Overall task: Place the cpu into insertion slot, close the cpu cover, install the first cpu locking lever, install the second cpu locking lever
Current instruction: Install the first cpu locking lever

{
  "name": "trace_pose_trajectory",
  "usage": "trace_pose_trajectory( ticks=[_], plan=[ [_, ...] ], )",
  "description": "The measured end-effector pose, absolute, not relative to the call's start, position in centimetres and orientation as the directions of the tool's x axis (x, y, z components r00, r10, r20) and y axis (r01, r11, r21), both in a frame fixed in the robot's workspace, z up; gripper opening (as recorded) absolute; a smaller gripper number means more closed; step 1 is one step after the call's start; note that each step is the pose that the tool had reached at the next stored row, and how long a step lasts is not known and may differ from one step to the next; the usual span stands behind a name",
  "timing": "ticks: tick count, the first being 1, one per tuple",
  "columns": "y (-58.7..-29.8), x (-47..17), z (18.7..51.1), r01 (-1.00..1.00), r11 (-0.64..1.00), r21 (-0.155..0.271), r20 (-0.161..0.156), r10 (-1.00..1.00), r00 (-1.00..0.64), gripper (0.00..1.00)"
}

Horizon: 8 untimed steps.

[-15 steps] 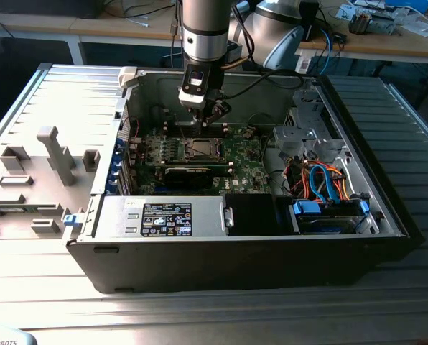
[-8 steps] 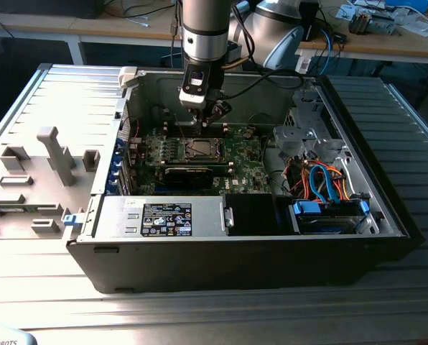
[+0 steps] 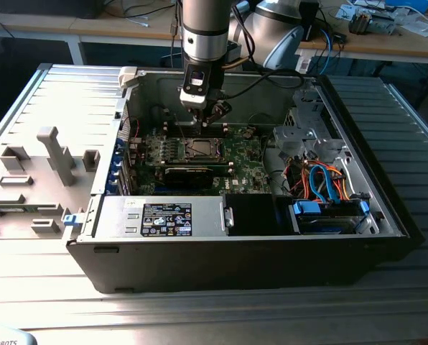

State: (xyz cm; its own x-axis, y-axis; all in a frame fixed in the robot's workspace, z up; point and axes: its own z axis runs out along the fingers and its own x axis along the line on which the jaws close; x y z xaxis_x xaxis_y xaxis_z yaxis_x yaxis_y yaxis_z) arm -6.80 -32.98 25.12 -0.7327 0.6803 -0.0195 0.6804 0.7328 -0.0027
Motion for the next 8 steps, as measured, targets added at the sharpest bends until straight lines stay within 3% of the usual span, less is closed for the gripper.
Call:
trace_pose_trajectory(
  ticks=[8],
  plan=[
    [-32.98, -6.80, 25.12, 0.669, 0.743, -0.003, -0.020, 0.669, -0.743, 0.11]
  ],
)
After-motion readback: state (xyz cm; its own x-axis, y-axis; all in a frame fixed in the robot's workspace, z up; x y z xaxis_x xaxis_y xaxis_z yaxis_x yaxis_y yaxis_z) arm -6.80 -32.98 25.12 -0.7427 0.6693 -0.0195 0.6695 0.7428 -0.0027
